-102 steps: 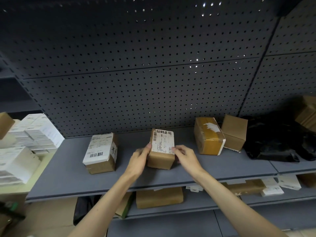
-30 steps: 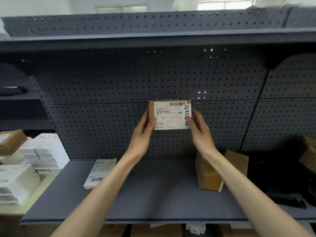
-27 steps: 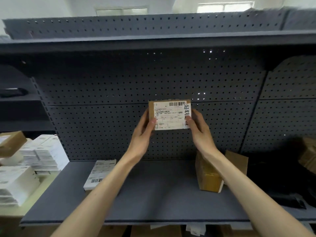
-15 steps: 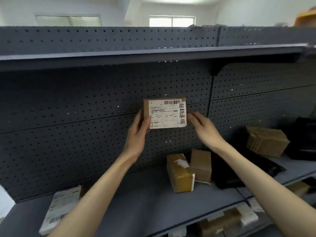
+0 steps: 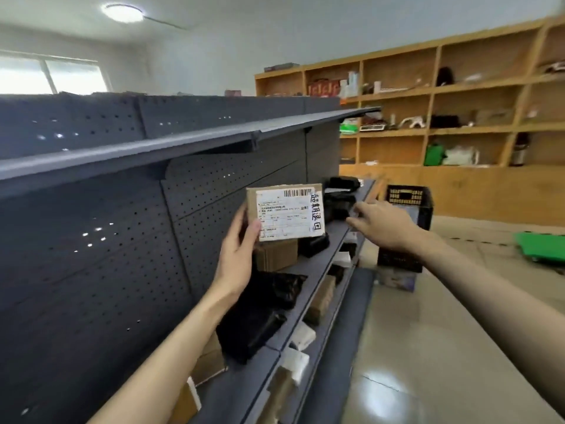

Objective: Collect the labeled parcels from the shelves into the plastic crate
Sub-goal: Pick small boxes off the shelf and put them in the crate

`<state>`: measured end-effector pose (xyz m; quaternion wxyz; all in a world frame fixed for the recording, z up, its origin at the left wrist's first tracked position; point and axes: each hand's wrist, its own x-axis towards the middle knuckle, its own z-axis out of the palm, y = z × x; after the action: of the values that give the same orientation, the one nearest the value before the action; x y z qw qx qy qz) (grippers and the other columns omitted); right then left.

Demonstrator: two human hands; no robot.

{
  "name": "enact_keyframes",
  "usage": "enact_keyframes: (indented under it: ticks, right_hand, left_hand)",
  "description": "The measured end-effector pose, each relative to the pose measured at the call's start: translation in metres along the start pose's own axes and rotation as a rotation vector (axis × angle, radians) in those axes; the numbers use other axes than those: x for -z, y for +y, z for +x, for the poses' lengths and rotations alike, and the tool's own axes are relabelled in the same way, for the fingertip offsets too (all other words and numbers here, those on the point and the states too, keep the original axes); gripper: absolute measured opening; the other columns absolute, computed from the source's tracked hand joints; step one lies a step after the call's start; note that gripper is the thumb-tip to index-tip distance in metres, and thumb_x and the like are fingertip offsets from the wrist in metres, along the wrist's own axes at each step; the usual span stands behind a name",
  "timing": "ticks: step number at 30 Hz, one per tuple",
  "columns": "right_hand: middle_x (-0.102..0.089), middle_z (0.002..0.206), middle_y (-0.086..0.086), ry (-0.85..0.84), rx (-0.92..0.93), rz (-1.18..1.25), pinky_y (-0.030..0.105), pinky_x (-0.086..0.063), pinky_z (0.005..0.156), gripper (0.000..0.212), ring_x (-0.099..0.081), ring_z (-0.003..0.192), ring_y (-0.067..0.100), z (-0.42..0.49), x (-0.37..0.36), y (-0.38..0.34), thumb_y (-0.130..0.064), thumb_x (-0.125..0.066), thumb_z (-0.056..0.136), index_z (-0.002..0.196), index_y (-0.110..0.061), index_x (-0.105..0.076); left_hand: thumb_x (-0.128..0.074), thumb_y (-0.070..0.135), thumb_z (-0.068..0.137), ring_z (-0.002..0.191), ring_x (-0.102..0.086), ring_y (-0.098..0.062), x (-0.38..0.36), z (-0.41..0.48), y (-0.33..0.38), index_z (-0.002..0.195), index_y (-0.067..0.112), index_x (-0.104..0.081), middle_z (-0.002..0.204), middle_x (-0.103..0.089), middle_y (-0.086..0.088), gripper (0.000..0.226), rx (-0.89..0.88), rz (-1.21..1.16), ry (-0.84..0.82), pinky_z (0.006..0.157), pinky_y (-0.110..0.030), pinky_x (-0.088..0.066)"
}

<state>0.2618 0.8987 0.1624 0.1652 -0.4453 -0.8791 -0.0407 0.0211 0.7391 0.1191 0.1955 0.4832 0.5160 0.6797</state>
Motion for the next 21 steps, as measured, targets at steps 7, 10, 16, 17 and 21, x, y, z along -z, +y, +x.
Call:
enact_keyframes:
  ticks: [7, 10, 16, 17, 21]
  right_hand:
    - [-0.063, 0.117, 0.01, -0.018, -0.235, -0.147, 0.04, -0.048, 0.08, 0.041, -0.06, 0.104, 0.031, -0.017, 0.021, 0.114, -0.05, -0.039, 0.101, 0.113, -0.015, -0.057]
    - [-0.064, 0.118, 0.008, -0.03, -0.283, -0.172, 0.038, -0.049, 0.08, 0.044, -0.06, 0.106, 0.028, -0.012, 0.021, 0.154, -0.052, -0.039, 0.101, 0.118, -0.017, -0.057]
    - [-0.063, 0.122, 0.009, -0.048, -0.358, -0.218, 0.04, -0.047, 0.084, 0.045, -0.059, 0.11, 0.028, 0.001, 0.017, 0.209, -0.051, -0.04, 0.101, 0.122, -0.016, -0.058]
    - [-0.062, 0.123, 0.01, -0.068, -0.367, -0.208, 0.041, -0.047, 0.086, 0.044, -0.058, 0.112, 0.029, 0.004, 0.017, 0.215, -0.051, -0.04, 0.101, 0.123, -0.016, -0.057]
    - [-0.059, 0.126, 0.011, -0.114, -0.384, -0.177, 0.041, -0.044, 0.087, 0.044, -0.056, 0.113, 0.03, 0.022, 0.014, 0.237, -0.05, -0.039, 0.102, 0.125, -0.017, -0.056]
  left_hand:
    - [-0.055, 0.053, 0.097, 0.135, -0.052, -0.011, -0.116, 0.052, -0.021, 0.142, 0.057, -0.041, 0.137, -0.063, 0.012, 0.047, -0.042, -0.071, -0.24, 0.117, -0.048, -0.037]
    - [-0.053, 0.045, 0.101, 0.131, -0.055, -0.01, -0.163, 0.074, -0.032, 0.153, 0.04, -0.035, 0.135, -0.064, 0.011, 0.055, -0.07, -0.091, -0.321, 0.115, -0.048, -0.04]
    - [-0.05, 0.035, 0.105, 0.125, -0.059, -0.006, -0.239, 0.118, -0.059, 0.157, 0.031, -0.031, 0.135, -0.065, 0.005, 0.056, -0.052, -0.157, -0.369, 0.113, -0.043, -0.044]
    - [-0.049, 0.033, 0.106, 0.122, -0.061, -0.003, -0.249, 0.123, -0.061, 0.158, 0.03, -0.03, 0.132, -0.066, 0.007, 0.055, -0.043, -0.168, -0.369, 0.111, -0.041, -0.045]
    - [-0.048, 0.03, 0.106, 0.111, -0.062, 0.009, -0.283, 0.147, -0.075, 0.158, 0.026, -0.031, 0.123, -0.066, 0.015, 0.055, -0.025, -0.173, -0.37, 0.108, -0.031, -0.046]
